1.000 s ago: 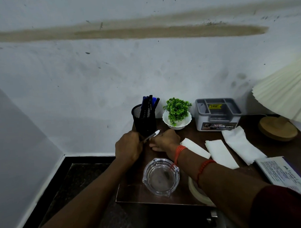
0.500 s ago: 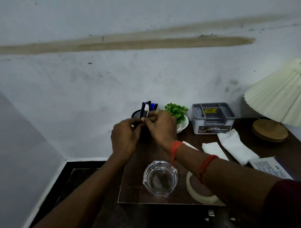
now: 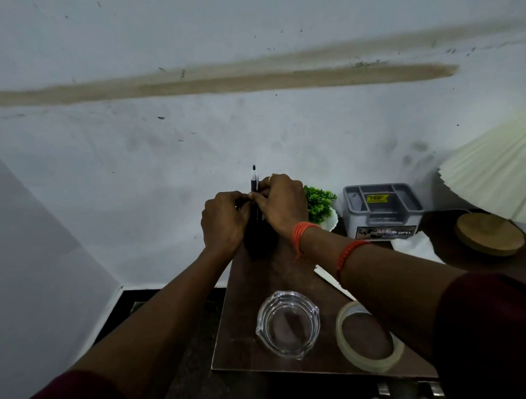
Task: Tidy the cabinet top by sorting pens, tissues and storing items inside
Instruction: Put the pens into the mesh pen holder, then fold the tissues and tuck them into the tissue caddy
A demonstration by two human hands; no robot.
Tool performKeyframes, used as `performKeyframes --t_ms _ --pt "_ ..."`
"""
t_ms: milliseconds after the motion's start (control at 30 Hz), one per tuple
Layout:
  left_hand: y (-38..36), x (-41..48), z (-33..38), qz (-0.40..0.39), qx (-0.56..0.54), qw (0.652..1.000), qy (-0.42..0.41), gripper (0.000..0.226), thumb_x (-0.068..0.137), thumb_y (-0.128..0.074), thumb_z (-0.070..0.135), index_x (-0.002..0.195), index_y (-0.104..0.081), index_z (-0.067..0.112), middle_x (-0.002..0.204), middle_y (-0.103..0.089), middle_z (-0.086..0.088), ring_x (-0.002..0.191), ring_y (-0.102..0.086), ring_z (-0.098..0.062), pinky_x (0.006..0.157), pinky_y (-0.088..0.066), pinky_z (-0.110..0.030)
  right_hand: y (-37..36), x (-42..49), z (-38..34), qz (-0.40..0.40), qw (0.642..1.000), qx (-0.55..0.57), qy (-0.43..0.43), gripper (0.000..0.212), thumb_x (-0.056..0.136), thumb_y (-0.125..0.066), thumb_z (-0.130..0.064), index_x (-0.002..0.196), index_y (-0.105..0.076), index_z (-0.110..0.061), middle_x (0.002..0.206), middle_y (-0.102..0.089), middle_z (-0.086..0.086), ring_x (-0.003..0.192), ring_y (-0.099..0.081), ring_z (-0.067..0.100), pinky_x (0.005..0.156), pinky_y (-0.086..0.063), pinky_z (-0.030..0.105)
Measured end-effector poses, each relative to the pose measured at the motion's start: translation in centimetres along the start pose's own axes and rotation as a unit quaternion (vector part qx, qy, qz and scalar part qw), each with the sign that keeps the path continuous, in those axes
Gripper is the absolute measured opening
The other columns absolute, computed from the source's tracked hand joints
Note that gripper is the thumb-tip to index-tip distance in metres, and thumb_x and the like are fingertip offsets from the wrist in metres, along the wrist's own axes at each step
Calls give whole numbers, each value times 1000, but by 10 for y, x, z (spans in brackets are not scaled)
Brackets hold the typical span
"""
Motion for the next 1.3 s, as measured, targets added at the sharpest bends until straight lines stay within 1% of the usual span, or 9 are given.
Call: performKeyframes --t_ms 233,400,500,700,800,900,1000,1167,1300 --pt "-12 -6 -10 -22 6 1000 14 23 89 -67 29 108 -76 19 101 -77 -6 86 -72 -27 75 -57 -36 -9 -4 16 -28 999 -5 -23 18 82 -73 -27 95 -76 -15 90 -75 8 89 -69 26 76 -55 30" --pt "-11 -9 -13 -28 -7 999 29 23 86 -71 30 105 -77 19 98 -77 -8 90 -71 -30 79 -57 -42 -7 -5 16 -36 999 6 -25 18 83 -72 -22 99 -76 -14 94 -75 11 92 -70 25 83 -55 30" --pt "-7 -11 -10 -25 -14 999 27 22 84 -73 31 103 -78 19 97 -77 -6 89 -72 -27 78 -58 -40 1 -7 16 -31 999 12 -27 20 83 -72 -20 101 -75 -12 98 -75 10 95 -69 24 87 -54 29" --pt "-5 -27 8 -29 -53 998 25 20 83 -75 34 97 -80 21 93 -78 -1 85 -72 -20 76 -57 -33 46 -13 22 -15 1000 2 6 10 80 -72 -20 88 -77 -17 89 -76 2 89 -70 17 85 -52 25" --pt "-18 -46 18 -70 -66 995 19 17 80 -77 39 90 -80 26 86 -78 6 73 -71 -13 74 -57 -31 70 -24 49 -27 999 -33 -4 6 81 -73 -23 83 -76 -18 81 -76 1 79 -71 14 77 -52 21" --pt "-42 -67 28 -150 -53 987 20 19 79 -77 43 85 -80 25 82 -76 9 72 -66 -5 70 -51 -24 86 -42 87 -48 995 -73 -49 9 80 -73 -25 75 -75 -17 71 -75 3 70 -71 16 73 -58 31" --pt "-65 -83 33 -216 -34 975 36 20 77 -78 44 81 -81 25 81 -77 6 80 -70 -13 74 -56 -31 95 -57 116 -79 987 -118 -78 17 76 -67 -27 68 -75 -14 62 -72 6 63 -70 19 67 -59 35" --pt "-89 -99 33 -261 -3 963 68 19 73 -76 44 77 -80 26 83 -77 4 84 -71 -16 77 -58 -34 96 -73 143 -142 968 -166 -125 12 74 -68 -27 80 -76 -19 87 -75 1 87 -69 23 75 -56 32" --pt "-107 -104 26 -278 19 957 84 32 66 -66 49 83 -77 24 88 -76 1 88 -71 -22 77 -58 -36 92 -79 151 -159 963 -173 -133 9 79 -71 -26 86 -76 -24 104 -73 1 102 -65 24 82 -52 30"
Point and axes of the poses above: each hand's wrist, its own x-axis towards the middle knuckle, its own y-axis out of the back of the hand, z = x × y, the point moved 5 cm from there along x, towards the middle knuckle
